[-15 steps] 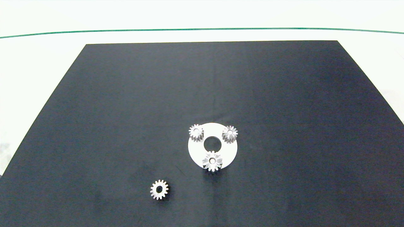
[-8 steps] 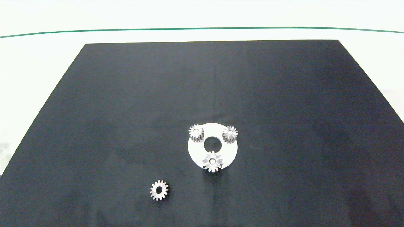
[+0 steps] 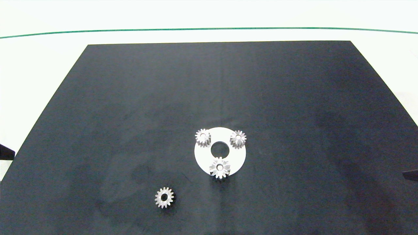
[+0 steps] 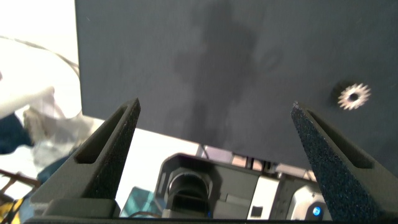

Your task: Remove an incorrectly installed larger gear and replace it with the correct smaller gear

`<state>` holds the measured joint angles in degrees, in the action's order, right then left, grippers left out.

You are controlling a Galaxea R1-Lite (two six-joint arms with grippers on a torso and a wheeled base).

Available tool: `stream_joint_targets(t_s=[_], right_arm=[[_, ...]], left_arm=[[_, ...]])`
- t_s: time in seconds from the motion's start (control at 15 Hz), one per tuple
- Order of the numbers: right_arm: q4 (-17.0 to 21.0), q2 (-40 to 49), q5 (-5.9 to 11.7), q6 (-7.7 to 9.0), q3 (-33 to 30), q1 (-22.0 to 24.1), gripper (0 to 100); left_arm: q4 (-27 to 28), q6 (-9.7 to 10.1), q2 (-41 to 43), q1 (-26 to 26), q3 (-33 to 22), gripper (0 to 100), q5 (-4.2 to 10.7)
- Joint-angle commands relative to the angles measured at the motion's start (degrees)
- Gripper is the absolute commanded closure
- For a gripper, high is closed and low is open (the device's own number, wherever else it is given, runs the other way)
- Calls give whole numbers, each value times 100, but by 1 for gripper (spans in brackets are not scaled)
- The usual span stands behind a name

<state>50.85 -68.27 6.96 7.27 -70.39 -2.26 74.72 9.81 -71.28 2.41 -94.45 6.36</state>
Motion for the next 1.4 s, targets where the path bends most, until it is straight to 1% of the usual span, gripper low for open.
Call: stream_joint_targets(t_s=[0.07,0.27,0.33,0.53,0.73,0.8,0.87,0.93,1.0,1.07,1.13,1.2,1.27,1.33,1.4], right_arm=[[39,-248,7,3,34,-179,0],[31,-213,16,21,113,-205,0],[22,-231,25,21,139,-214,0],[13,-284,7,3,148,-240,0],[22,-301,-2,-50,139,-434,0],[13,-372,7,-217,104,-680,0],[31,-530,69,-542,-89,-1198,0],[48,-626,192,-700,-221,-1471,0],[57,-908,772,-920,-546,-2077,0],[162,-1101,930,-973,-880,-2394,0],[514,-1277,930,-1008,-1232,-2640,0],[927,-1505,930,-1201,-1627,-3009,0],[1199,-1769,991,-1588,-1996,-3492,0],[1340,-2024,1185,-1790,-2278,-3870,0],[1375,-2270,1413,-1843,-2480,-4151,0]], left_arm=[[25,-6,-141,-136,340,0,14],[-27,-85,-299,-197,507,0,14],[-71,-76,-343,-233,533,0,14],[-194,-85,-237,-320,551,0,5],[-185,-102,-9,-329,551,0,14],[-194,-94,53,-382,551,0,14],[-185,-94,105,-461,542,0,14],[-185,-94,141,-470,551,0,14],[-185,-94,193,-470,542,0,14],[-185,-94,246,-470,542,0,14],[-185,-94,281,-470,533,0,14],[-185,-94,316,-470,533,0,14],[-185,-94,334,-470,542,0,14],[-185,-94,343,-470,542,0,14],[-185,-94,378,-479,542,0,14]])
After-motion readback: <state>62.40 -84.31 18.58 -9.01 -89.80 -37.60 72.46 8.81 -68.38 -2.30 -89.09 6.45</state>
